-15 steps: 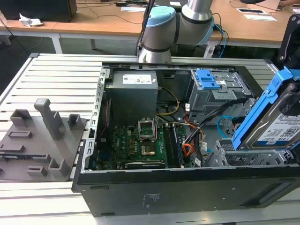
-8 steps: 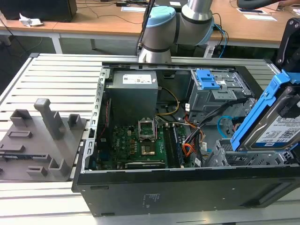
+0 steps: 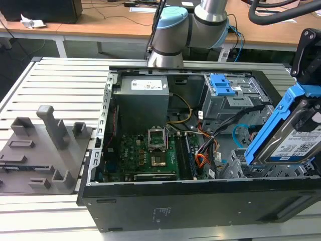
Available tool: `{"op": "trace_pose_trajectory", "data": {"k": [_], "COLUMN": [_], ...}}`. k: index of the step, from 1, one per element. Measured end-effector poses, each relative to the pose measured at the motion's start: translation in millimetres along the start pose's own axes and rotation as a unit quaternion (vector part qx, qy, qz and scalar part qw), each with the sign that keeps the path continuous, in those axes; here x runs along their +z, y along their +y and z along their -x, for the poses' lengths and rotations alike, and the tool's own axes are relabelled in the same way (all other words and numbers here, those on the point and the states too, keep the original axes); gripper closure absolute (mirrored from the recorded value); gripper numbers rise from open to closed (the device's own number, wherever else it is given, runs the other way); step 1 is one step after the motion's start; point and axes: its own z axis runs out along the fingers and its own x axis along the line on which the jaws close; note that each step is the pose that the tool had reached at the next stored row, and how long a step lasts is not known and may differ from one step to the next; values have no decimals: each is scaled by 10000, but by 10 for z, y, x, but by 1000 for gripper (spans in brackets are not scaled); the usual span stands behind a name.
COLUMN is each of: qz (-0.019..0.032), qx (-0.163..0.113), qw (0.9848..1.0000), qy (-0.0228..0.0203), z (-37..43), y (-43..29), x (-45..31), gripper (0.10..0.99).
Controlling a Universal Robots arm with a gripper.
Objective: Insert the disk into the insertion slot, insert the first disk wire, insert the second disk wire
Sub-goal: 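Insert the disk into the insertion slot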
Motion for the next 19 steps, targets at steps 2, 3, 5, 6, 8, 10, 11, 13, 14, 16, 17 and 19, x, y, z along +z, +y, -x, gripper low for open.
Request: {"op": "trace_pose_trajectory", "data": {"k": [2,3,5,6,8,10,11,13,14,16,17,19], "qz": [0,0,0,0,0,0,0,0,0,0,0,0], "qx": [0,0,0,0,0,0,0,0,-1,-4,-8,-15], "qw": [10000,10000,10000,10000,10000,10000,10000,10000,10000,10000,10000,10000], "qy": [0,0,0,0,0,0,-1,0,0,0,0,0], "z": [0,0,0,0,0,0,6,65,95,144,162,190], "y": [-1,-1,-2,-2,-3,-4,-4,-12,-13,-16,-20,-27], "x": [26,35,51,57,84,91,94,96,97,98,99,101], "gripper": [722,722,722,722,722,722,722,722,722,722,722,722]}}
